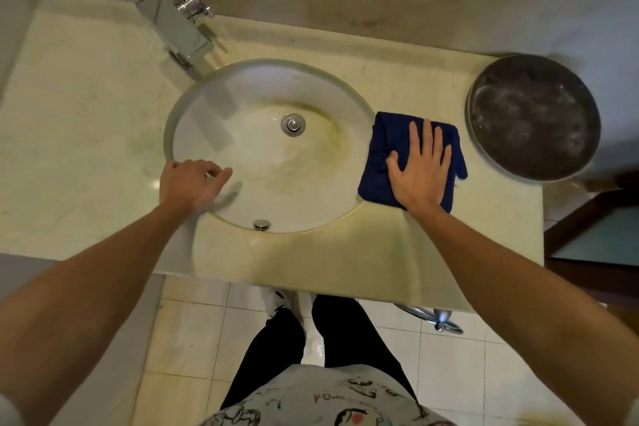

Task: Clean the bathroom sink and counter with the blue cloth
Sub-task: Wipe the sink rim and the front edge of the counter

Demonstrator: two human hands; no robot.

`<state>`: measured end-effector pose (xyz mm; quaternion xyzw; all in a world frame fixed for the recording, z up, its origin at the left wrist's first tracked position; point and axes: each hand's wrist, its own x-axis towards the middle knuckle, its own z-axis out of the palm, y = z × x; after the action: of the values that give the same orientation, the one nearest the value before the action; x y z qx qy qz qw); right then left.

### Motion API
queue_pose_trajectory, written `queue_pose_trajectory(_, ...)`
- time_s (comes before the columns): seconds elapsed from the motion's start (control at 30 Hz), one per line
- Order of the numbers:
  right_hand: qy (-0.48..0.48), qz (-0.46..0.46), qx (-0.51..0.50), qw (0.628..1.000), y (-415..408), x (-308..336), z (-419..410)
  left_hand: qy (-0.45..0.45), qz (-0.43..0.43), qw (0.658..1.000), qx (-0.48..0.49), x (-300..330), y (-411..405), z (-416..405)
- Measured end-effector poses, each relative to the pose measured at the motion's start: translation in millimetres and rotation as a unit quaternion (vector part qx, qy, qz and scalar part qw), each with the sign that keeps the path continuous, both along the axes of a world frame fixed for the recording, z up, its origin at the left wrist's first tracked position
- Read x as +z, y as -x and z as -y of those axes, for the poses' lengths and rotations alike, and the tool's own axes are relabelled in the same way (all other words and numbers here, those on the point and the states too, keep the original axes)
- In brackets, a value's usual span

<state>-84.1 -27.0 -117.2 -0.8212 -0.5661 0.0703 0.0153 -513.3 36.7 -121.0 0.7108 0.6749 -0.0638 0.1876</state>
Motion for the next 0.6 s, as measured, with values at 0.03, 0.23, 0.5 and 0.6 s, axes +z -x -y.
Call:
queue_pose_trajectory(0.03, 0.002, -0.004, 0.001, 1.0, -1, 0, -5, 0.016, -0.001, 1.0, 0.003, 0, -1, -2)
queue_pose_trajectory(0.23, -0.012, -0.093, 0.006, 0.996, -14, 16, -15, 0.05, 0.151, 0.986, 0.059, 12, -92, -13)
queue_pose_trajectory(0.5, 0.112, -0.142, 0.097, 0.979, -91, 58, -75, 0.007, 0.188, 0.968, -0.165, 53, -311, -48)
queue_pose_trajectory(0.6, 0.132, -0.175, 0.123, 0.968, -102, 64, -79, 0.04, 0.061, 0.971, -0.229, 55, -337, -61)
